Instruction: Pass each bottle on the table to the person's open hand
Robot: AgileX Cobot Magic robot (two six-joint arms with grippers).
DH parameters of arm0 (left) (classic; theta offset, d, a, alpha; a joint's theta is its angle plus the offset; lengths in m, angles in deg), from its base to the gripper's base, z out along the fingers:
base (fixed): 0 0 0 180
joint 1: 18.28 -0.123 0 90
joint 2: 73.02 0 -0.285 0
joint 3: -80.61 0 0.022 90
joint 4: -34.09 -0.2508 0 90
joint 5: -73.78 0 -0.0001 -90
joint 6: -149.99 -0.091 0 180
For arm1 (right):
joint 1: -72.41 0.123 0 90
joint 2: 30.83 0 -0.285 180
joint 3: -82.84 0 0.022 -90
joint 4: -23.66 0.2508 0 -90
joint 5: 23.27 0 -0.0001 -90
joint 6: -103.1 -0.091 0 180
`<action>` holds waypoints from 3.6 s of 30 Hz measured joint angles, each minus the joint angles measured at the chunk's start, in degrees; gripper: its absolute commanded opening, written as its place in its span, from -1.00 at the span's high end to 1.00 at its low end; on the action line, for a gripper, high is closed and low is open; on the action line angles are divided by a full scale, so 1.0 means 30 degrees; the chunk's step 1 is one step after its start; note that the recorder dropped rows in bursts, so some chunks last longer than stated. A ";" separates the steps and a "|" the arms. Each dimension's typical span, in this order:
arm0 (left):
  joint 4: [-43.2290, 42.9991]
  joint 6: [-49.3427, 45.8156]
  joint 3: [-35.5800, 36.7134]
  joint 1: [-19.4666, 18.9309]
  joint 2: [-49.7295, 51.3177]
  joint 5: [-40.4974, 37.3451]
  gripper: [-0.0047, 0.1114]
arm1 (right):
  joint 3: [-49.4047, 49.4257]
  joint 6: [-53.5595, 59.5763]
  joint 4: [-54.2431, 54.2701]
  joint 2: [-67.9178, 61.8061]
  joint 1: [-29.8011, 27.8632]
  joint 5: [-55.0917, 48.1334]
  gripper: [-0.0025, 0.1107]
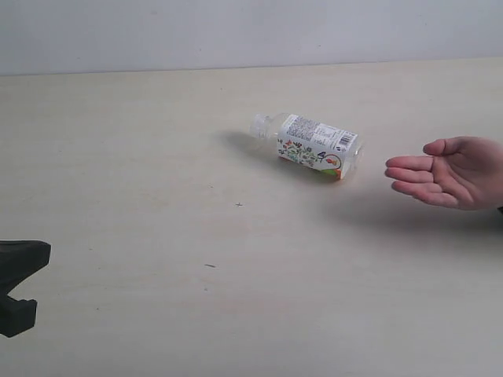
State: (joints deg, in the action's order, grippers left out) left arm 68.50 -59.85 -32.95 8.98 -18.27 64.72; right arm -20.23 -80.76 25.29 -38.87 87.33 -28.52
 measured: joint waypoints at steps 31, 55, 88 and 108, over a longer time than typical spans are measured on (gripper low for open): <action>-0.0034 -0.0040 0.0041 0.0000 0.0000 -0.0030 0.92 | -2.2298 0.2484 0.3044 -2.2937 0.0000 -0.3155 0.96; -0.0078 -0.0040 0.0041 0.0000 0.0000 -0.0077 0.92 | -3.4155 1.1822 0.1916 -3.8403 0.5025 -1.9396 -0.63; -0.0078 -0.0040 0.0041 0.0000 0.0000 -0.0077 0.92 | -3.4198 1.2611 0.0989 -4.3933 0.5160 -1.6220 -0.39; -0.0078 -0.0040 0.0041 0.0000 0.0000 -0.0077 0.92 | -3.4198 0.6638 0.0653 -4.1451 0.5160 -1.6373 0.96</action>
State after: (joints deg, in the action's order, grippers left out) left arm 68.27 -59.98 -32.83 8.98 -18.27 64.49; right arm -122.82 -60.84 27.25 -163.22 102.81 -77.63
